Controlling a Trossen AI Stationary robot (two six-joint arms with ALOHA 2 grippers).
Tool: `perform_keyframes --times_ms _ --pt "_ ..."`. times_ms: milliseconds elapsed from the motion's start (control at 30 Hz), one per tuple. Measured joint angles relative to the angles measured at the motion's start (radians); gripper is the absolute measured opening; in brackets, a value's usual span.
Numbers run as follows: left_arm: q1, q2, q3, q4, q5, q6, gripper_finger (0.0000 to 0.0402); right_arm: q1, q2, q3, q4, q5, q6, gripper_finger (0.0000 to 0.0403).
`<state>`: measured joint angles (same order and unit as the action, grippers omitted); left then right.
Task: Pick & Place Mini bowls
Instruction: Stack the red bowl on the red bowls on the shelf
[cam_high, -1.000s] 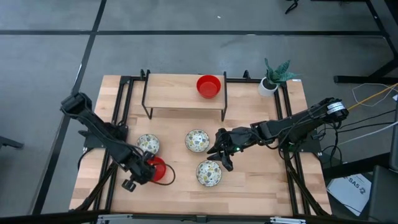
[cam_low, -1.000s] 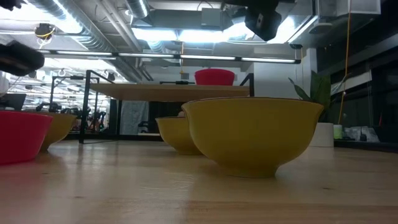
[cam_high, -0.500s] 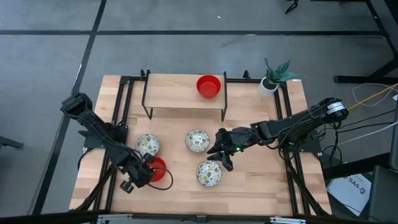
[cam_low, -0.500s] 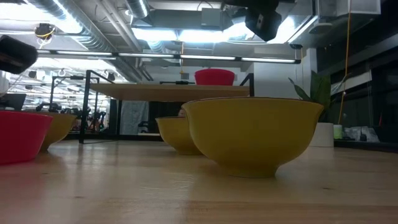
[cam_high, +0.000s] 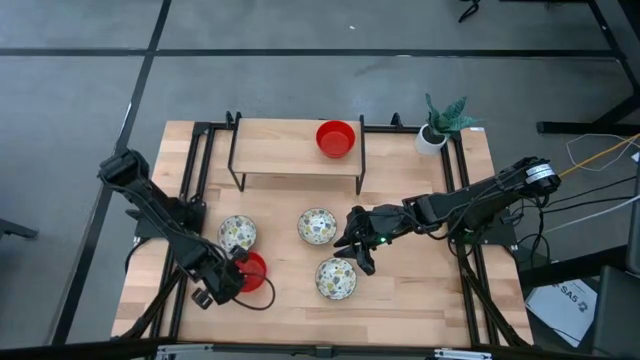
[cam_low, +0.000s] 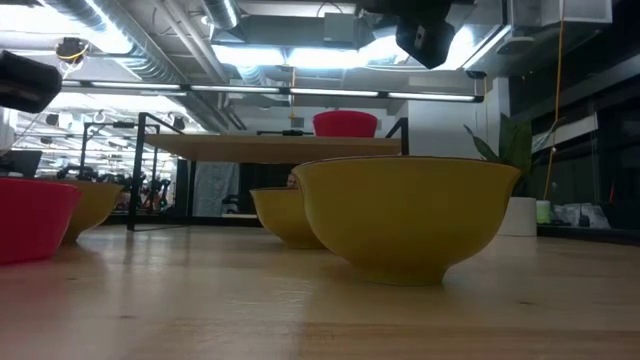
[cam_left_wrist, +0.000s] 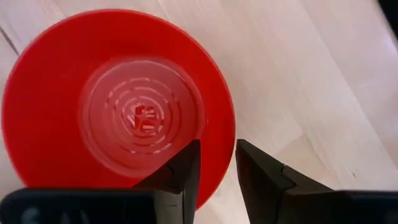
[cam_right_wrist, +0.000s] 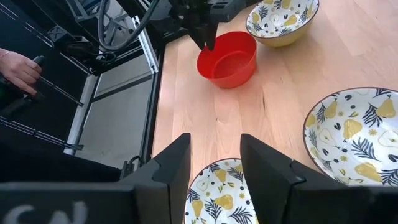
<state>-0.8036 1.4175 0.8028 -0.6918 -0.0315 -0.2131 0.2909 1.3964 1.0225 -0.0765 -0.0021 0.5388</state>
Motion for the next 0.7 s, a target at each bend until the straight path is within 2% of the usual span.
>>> perform_keyframes --times_ms 167,267,467,700 --pt "0.000 0.055 0.000 0.007 0.069 0.038 0.0097 0.000 0.000 0.000 0.000 0.000 0.000 0.0140" --pt "0.000 0.090 0.000 0.008 0.072 0.051 0.0097 0.000 0.000 0.000 0.000 0.000 0.004 0.0140" --pt "0.000 0.105 0.000 0.008 0.076 -0.024 0.0097 0.000 0.000 0.000 0.000 0.000 0.007 0.0140" --pt "-0.002 0.100 0.067 -0.002 -0.012 -0.089 0.0082 0.000 0.000 0.000 0.000 -0.001 0.007 0.0140"
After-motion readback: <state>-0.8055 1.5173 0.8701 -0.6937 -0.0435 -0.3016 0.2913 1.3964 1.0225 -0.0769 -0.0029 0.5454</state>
